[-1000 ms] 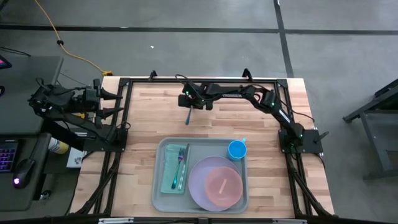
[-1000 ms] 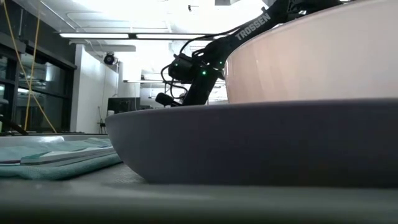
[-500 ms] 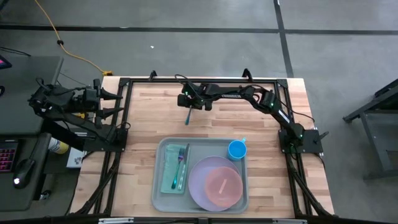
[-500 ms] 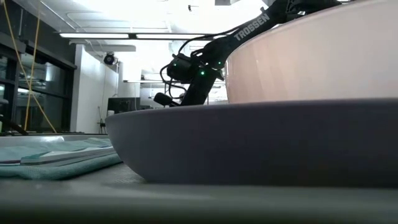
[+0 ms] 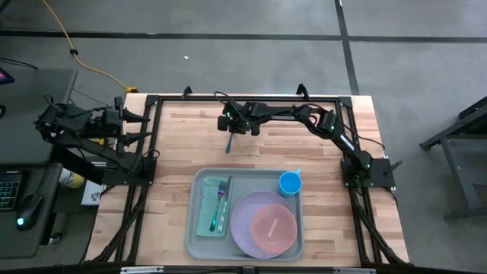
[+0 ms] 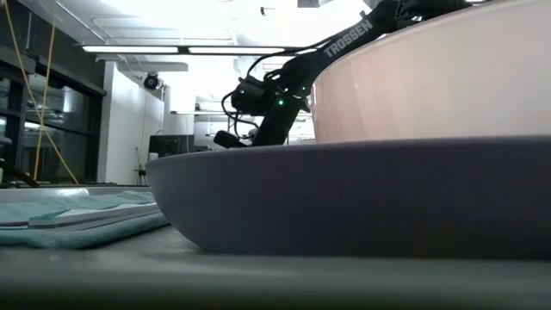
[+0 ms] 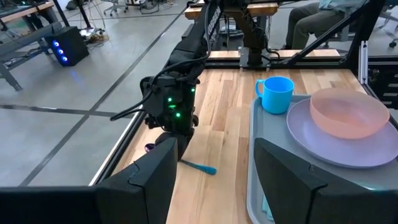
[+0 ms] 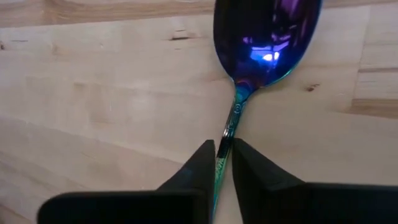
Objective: Set up tray
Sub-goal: Put the blue spoon on top of the blue napkin to the left of the blue fork
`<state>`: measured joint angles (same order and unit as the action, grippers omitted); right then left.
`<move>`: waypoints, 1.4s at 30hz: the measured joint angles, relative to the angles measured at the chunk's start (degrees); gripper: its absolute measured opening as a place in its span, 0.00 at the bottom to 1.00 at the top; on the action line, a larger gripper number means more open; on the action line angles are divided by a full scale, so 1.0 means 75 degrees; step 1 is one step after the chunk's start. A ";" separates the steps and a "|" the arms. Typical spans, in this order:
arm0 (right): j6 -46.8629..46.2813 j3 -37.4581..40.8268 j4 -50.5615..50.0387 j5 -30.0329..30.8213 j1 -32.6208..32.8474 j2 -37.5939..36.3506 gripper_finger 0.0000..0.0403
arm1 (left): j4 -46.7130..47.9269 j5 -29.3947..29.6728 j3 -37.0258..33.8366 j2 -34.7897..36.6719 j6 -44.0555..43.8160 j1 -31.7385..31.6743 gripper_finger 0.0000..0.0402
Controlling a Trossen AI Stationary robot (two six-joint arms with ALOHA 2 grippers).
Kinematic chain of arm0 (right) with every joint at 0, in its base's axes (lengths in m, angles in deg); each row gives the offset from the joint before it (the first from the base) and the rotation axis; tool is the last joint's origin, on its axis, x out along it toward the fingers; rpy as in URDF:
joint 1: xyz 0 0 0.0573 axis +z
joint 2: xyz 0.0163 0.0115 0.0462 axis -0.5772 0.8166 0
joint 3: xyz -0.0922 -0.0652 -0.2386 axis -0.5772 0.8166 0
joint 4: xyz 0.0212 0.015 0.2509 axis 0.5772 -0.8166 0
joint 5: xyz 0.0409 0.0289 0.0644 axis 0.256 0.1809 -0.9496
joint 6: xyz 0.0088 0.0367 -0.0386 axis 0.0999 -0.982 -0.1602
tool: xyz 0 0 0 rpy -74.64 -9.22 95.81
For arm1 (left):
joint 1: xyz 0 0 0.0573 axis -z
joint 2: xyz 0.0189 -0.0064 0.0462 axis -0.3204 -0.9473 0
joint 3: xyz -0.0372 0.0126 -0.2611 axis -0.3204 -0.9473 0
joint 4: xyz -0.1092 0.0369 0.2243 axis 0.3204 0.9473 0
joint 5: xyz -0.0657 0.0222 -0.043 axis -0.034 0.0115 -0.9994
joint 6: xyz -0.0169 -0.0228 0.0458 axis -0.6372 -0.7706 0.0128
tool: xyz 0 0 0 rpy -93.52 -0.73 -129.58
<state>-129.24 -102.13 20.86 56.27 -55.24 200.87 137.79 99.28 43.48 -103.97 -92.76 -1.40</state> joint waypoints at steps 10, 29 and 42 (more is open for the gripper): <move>0.0002 0.0000 0.0001 -0.0079 0.0015 0.0003 0.01 | -0.0012 0.0000 0.0000 0.0000 0.0000 0.0002 0.60; 0.0241 -0.0006 -0.0144 -0.0048 0.0027 0.0000 0.00 | -0.0018 0.0000 0.0000 0.0000 -0.0058 0.0000 0.60; 0.0657 0.0000 0.0085 0.0103 0.0087 -0.0239 0.00 | -0.0031 0.0001 0.0000 0.0000 -0.0060 0.0000 0.60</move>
<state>-124.32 -102.13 21.50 57.05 -54.58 199.08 137.55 99.29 43.48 -103.97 -93.21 -1.40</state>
